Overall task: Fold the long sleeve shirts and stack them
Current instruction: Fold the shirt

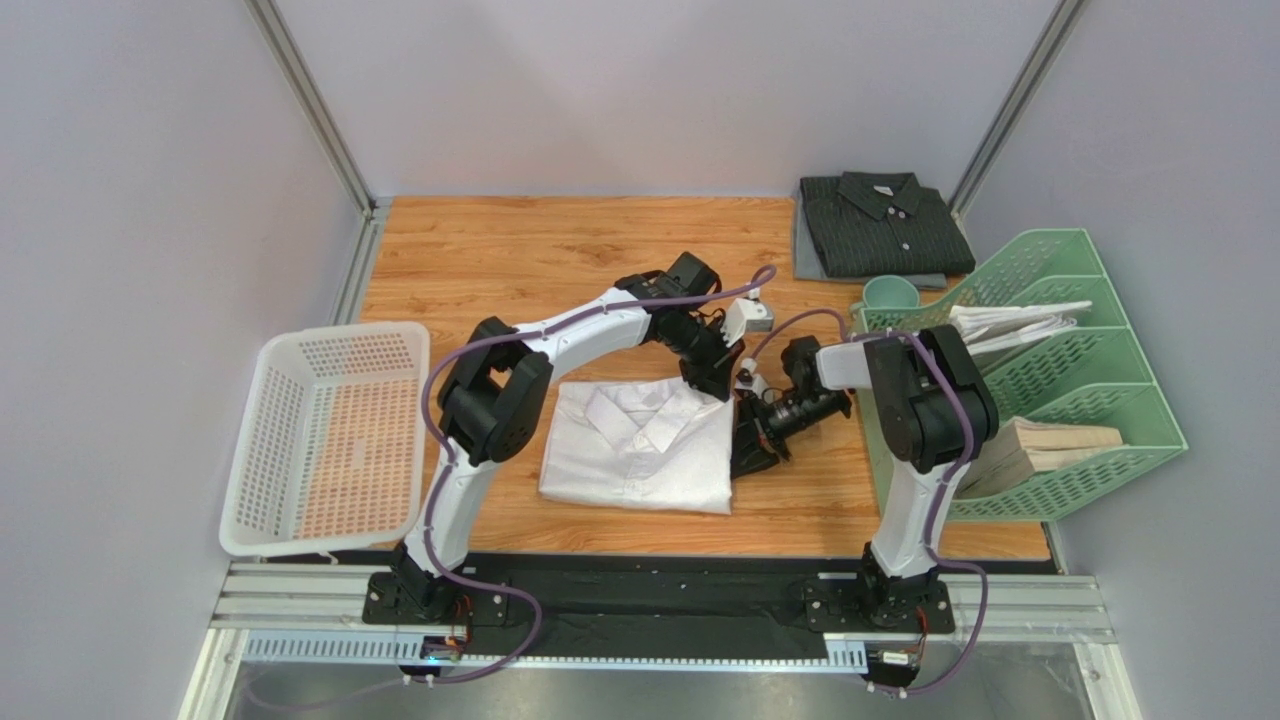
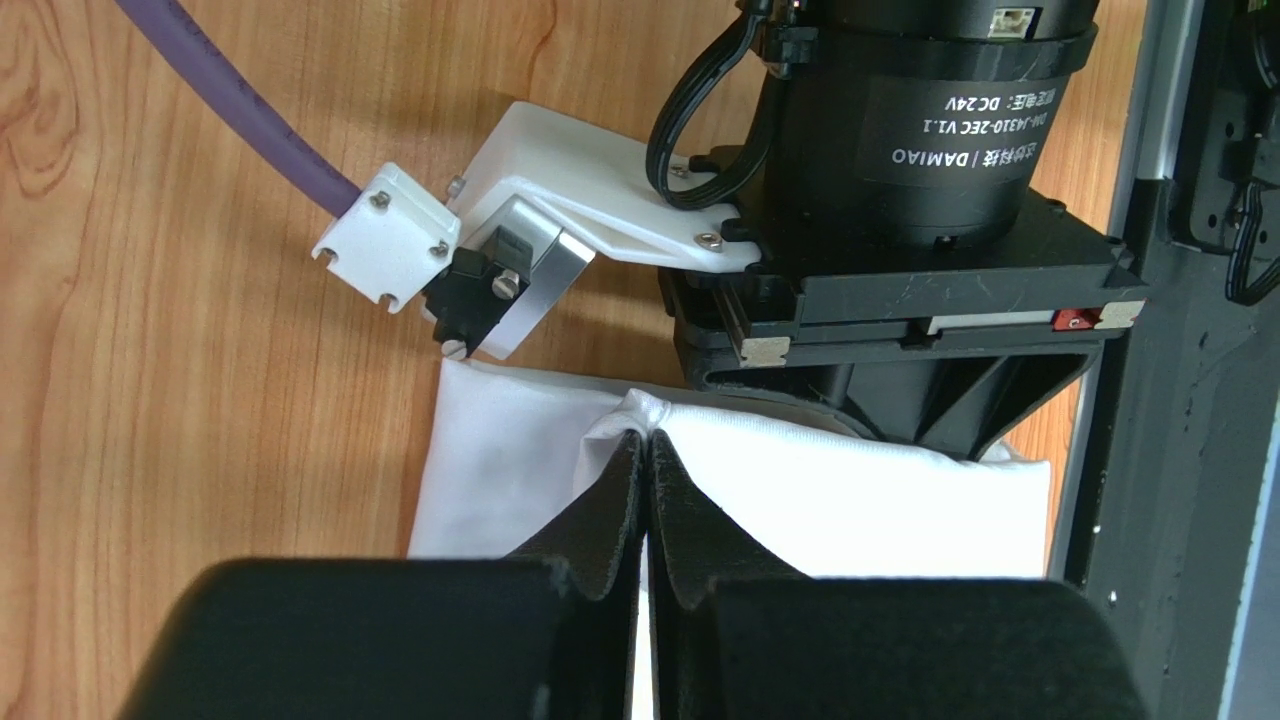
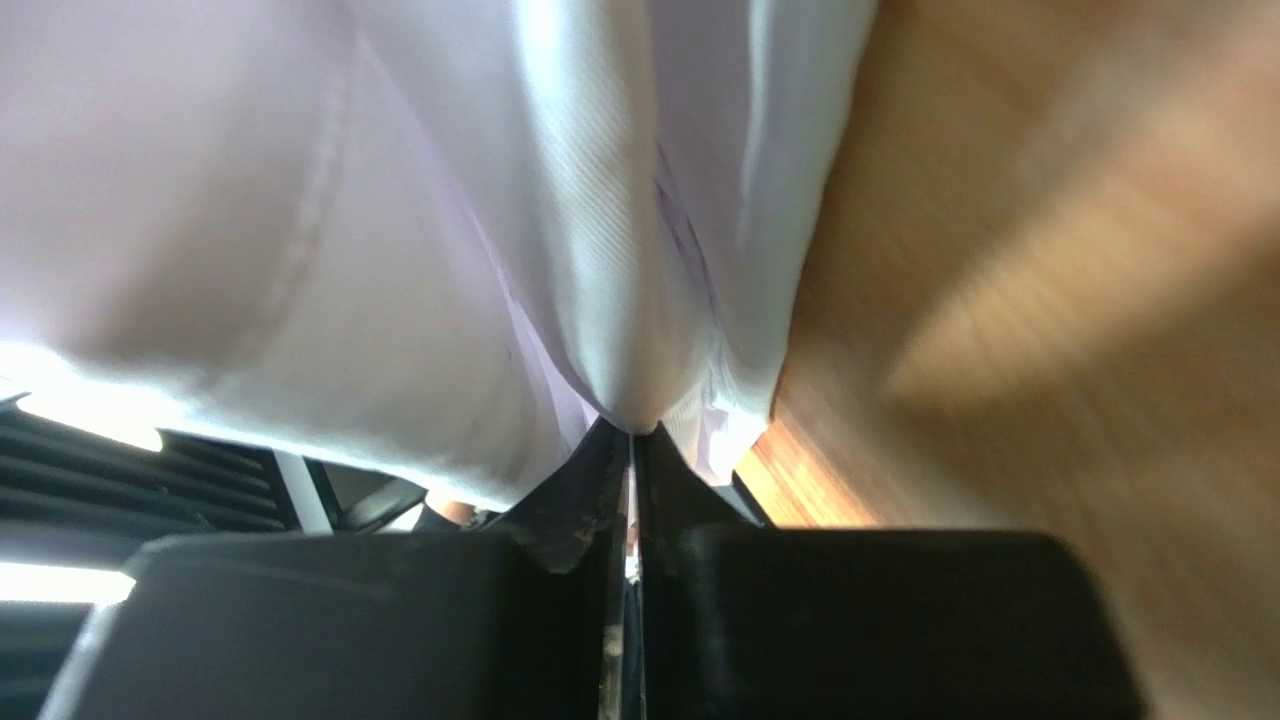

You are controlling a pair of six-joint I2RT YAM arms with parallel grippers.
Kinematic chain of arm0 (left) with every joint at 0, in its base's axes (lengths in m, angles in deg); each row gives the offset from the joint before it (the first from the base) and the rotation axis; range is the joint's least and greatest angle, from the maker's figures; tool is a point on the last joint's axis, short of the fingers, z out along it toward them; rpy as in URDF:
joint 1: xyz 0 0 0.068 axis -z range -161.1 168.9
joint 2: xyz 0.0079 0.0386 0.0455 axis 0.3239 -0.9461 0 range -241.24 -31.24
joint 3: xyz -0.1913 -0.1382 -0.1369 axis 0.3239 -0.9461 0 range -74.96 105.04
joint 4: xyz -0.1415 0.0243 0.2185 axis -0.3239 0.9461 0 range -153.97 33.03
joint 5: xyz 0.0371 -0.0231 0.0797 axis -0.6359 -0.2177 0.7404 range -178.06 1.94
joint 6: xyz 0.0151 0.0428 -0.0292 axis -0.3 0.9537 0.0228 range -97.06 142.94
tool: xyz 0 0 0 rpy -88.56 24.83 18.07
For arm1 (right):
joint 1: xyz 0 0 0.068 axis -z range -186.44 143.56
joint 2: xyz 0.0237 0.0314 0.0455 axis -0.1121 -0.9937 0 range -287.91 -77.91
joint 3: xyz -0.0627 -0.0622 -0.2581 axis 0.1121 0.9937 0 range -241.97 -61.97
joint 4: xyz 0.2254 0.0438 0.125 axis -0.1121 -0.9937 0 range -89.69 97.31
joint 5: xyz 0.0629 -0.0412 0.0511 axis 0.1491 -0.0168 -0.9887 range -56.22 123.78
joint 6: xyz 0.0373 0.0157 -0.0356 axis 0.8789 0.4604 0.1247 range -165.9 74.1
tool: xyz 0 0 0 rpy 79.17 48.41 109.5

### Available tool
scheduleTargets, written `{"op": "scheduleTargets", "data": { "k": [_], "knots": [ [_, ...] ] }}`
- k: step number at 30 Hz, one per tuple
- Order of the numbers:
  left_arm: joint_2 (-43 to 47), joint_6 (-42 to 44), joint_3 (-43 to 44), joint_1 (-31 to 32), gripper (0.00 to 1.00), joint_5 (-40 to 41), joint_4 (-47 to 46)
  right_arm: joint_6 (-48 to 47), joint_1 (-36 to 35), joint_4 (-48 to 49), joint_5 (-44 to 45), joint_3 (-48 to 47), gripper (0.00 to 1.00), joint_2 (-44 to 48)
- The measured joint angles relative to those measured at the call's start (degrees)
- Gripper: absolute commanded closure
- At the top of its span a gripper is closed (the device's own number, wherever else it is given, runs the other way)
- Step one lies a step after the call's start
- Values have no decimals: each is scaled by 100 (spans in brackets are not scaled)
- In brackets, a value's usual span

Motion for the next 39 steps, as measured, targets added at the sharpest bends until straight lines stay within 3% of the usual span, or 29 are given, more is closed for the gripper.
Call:
{"op": "scheduleTargets", "data": {
  "k": [2,4,7,10,18,24,32,37,39],
  "knots": [
    [-4,-42,0,-4,85,9,0,-83,0,-13,-9,-31,76,-26],
    [-7,-87,0,-26,68,9,-4,-122,0,-35,15,-31,64,-22],
    [52,-162,-85,-101,57,-13,-42,-127,2,-186,295,-33,62,90],
    [450,-223,-544,-334,54,-61,42,-131,2,-494,756,-57,55,323],
    [2806,35,-1941,-1646,43,76,741,-367,170,-1467,1567,-970,56,984],
    [3025,223,-2704,-2299,44,422,1134,-640,201,-1639,2006,-1541,56,1099],
    [2441,245,-2999,-2422,46,1040,1198,-546,142,-1038,2446,-1792,59,632],
    [2332,247,-3014,-2514,61,1266,1150,-407,57,-739,2516,-1792,73,435],
    [2295,249,-3027,-2535,74,1248,1117,-358,13,-664,2518,-1832,82,332]
  ]
}}
